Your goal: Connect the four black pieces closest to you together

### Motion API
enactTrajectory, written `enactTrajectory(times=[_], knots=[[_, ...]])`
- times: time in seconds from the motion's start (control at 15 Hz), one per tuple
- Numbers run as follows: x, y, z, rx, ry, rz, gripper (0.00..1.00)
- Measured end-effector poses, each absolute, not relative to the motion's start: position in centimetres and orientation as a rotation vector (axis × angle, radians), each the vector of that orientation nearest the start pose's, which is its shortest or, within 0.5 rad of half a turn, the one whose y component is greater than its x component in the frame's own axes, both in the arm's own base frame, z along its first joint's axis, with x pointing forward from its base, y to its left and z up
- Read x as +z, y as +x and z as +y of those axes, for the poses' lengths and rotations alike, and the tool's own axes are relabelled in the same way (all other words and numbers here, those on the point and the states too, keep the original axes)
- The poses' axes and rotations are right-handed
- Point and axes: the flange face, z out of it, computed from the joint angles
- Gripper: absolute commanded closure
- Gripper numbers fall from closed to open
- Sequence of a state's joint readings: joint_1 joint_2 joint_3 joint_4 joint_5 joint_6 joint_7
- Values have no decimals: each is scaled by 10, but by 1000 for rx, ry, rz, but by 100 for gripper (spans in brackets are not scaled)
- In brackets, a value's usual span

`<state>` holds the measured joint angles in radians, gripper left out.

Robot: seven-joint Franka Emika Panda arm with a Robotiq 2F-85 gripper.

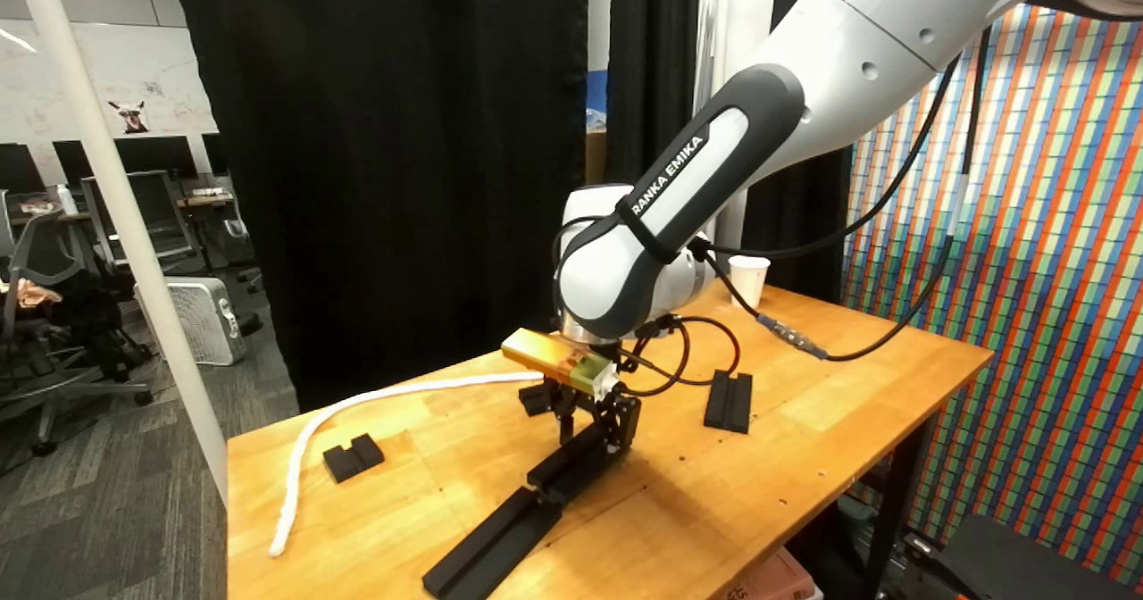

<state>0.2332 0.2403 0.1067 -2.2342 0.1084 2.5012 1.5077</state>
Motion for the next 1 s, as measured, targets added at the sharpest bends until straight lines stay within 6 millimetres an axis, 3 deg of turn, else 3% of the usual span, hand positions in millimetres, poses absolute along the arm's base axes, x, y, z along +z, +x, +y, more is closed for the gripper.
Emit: enactTrajectory(times=[1.0], knots=[[260,521,187,93,-2481,1797,55]])
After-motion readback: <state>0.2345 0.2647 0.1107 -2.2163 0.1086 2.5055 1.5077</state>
